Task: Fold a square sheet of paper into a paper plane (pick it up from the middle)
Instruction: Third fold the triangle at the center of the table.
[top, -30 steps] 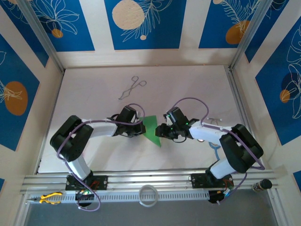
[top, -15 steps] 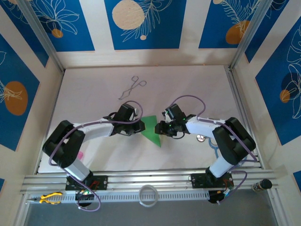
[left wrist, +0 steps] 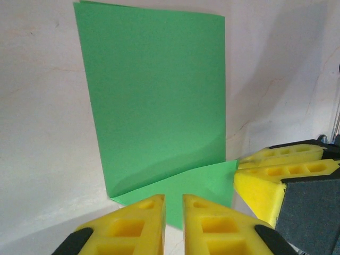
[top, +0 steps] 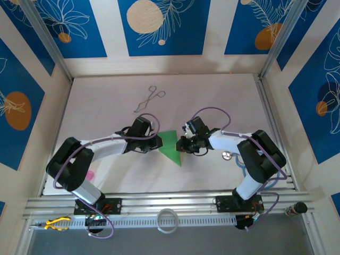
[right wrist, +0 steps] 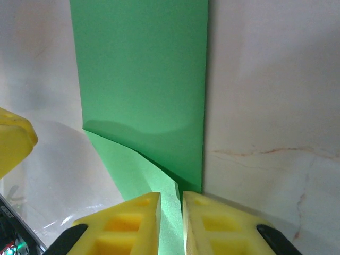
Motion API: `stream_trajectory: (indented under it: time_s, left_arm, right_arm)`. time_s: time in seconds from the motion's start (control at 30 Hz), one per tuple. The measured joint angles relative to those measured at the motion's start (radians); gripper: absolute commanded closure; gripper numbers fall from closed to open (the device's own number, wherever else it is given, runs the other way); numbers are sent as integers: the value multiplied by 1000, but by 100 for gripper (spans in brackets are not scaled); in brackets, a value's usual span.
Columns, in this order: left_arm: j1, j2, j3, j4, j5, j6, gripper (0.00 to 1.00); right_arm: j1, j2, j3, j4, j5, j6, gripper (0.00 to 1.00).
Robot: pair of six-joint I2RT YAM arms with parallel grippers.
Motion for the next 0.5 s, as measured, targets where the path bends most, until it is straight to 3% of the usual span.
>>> stream_trajectory:
  time_s: [0.3, 0.5]
  left_arm:
    - [2, 0, -3, 1, 0, 0, 83]
    - [3, 0, -10, 2, 0, -3, 83]
  right_arm:
    - [-3, 0, 0, 6, -19, -7, 83]
    - [-7, 0, 0, 7, -19, -7, 90]
